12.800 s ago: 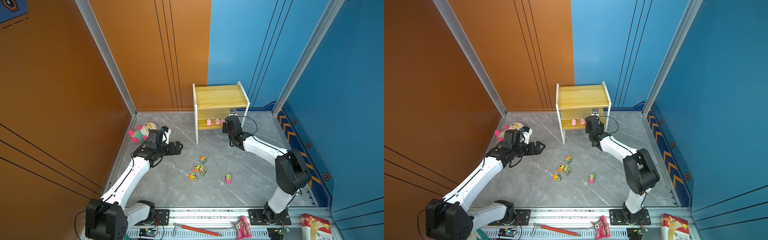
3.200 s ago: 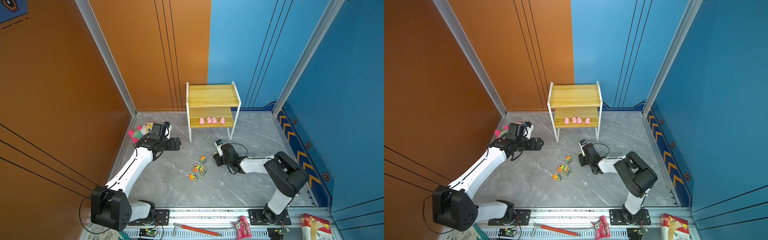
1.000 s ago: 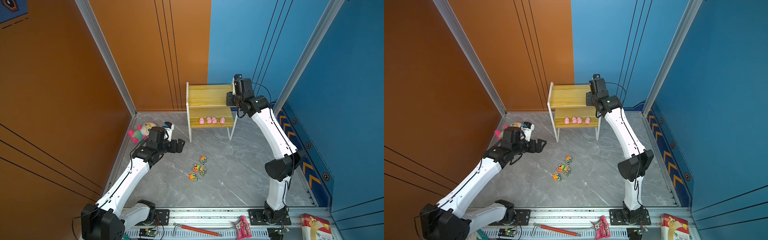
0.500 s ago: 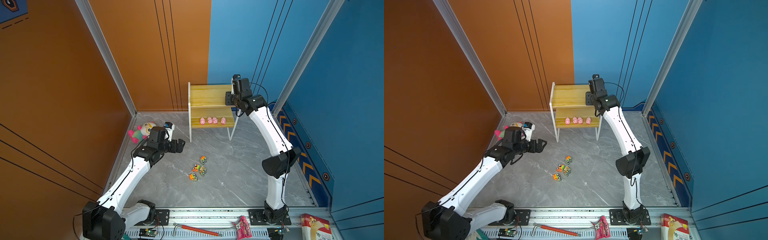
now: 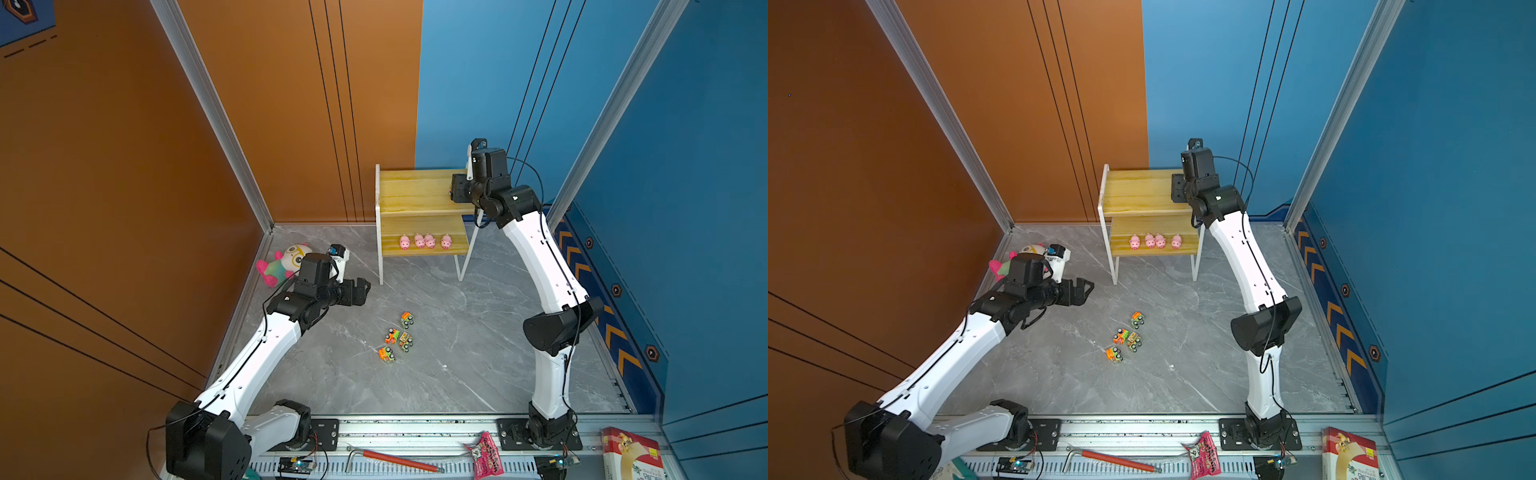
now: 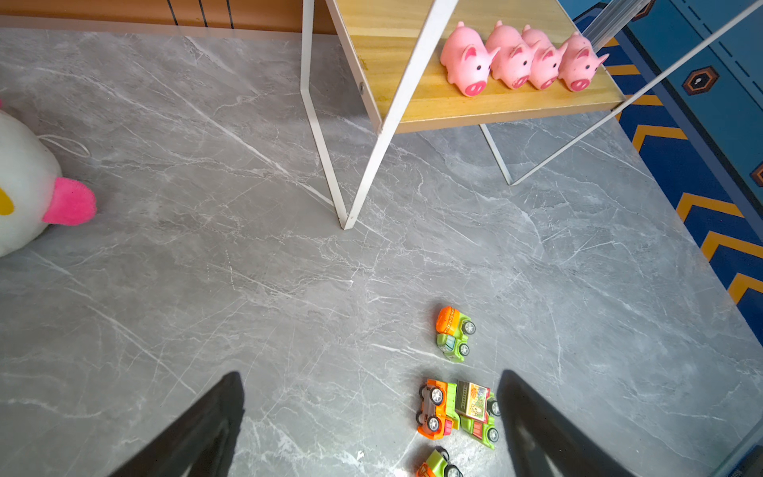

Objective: Organize plastic toys on shelves
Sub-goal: Place the plastic toy on the shelf, then pick up the plastic toy from the center of the table.

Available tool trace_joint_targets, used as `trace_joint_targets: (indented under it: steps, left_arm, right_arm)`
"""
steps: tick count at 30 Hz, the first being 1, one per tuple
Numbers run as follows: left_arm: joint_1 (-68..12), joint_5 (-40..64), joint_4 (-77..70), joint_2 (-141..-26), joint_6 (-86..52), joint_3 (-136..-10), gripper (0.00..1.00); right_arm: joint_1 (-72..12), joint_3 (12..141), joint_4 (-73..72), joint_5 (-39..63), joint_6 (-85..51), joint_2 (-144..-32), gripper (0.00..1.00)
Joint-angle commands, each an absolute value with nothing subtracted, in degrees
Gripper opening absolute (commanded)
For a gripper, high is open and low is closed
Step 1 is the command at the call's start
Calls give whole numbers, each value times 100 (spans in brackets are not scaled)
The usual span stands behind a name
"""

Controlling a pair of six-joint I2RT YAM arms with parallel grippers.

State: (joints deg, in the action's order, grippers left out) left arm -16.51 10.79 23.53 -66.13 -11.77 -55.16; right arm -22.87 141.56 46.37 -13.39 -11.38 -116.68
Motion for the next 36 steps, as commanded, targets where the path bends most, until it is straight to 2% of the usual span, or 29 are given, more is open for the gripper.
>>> trace_joint_targets:
  steps: [1,7,12,18,25,28,30,36]
  left_arm:
    - [-1613,1161,2303,-6654,-1125,-5459,96]
    - [-1595,1089,2331,-6723,-1143,-5462,96]
    - [-1553,898,2459,-6820,-1160,-5526,96]
    - [-1511,722,2580,-6924,-1191,-5579,96]
    - [-1468,671,2645,-6996,-1222,-5621,96]
    - [-1426,653,2675,-7029,-1229,-5642,96]
    - [-1398,618,2700,-7036,-1232,-5648,96]
    - [-1345,568,2733,-7071,-1222,-5655,96]
  right_arm:
    - [-2298,14192,4658,-1288,-1066,-11422,62]
    - [-2523,13962,4621,-1292,-812,-11087,62]
    - [-2906,12950,4328,-1518,-631,-10313,62]
    - [-3477,10268,3445,-1767,-960,-8738,62]
    - [-4355,7325,2669,-1321,-1590,-7356,63]
    - [-4609,6651,2567,-921,-1922,-7319,62]
    - [-4876,6352,2547,-1037,-2059,-7444,62]
    - [-5267,5995,2263,-819,-2381,-8294,60]
